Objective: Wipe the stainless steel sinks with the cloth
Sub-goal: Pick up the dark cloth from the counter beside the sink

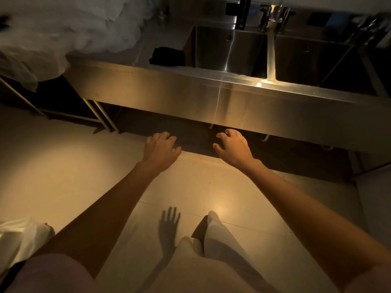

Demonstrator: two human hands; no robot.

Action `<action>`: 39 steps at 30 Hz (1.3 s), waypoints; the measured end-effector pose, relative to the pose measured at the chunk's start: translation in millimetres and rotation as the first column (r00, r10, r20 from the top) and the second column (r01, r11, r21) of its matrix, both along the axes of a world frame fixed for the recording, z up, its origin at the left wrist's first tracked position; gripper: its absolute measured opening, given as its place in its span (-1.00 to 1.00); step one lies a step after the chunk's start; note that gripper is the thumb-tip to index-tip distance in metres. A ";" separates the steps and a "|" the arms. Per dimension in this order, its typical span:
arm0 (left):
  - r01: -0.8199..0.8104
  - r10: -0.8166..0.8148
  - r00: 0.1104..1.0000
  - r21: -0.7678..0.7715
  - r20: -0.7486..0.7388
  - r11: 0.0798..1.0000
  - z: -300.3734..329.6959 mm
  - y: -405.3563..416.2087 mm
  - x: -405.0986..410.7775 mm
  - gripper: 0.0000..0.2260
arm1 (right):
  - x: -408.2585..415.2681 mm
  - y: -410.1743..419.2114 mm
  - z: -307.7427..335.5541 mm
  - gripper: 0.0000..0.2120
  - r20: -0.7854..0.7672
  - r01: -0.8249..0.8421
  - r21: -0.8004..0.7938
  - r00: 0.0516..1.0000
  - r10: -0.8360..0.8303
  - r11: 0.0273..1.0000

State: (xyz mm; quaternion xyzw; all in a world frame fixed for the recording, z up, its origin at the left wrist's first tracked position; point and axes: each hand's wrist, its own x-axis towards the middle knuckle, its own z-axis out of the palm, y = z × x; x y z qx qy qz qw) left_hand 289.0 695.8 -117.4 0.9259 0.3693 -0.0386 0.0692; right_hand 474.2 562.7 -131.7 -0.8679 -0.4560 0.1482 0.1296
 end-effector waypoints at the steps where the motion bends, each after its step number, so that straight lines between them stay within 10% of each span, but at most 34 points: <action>1: -0.001 0.001 1.000 -0.008 0.002 1.000 -2.2 4.7 2.1 -0.56 | 2.2 5.9 -2.0 -0.55 -0.005 -0.002 -0.008 1.000 0.002 1.000; 39: -0.057 0.057 0.998 0.023 0.011 0.998 -5.5 305.0 132.6 -0.60 | 135.0 317.7 -20.7 -0.55 0.019 -0.135 -0.101 0.990 0.138 0.986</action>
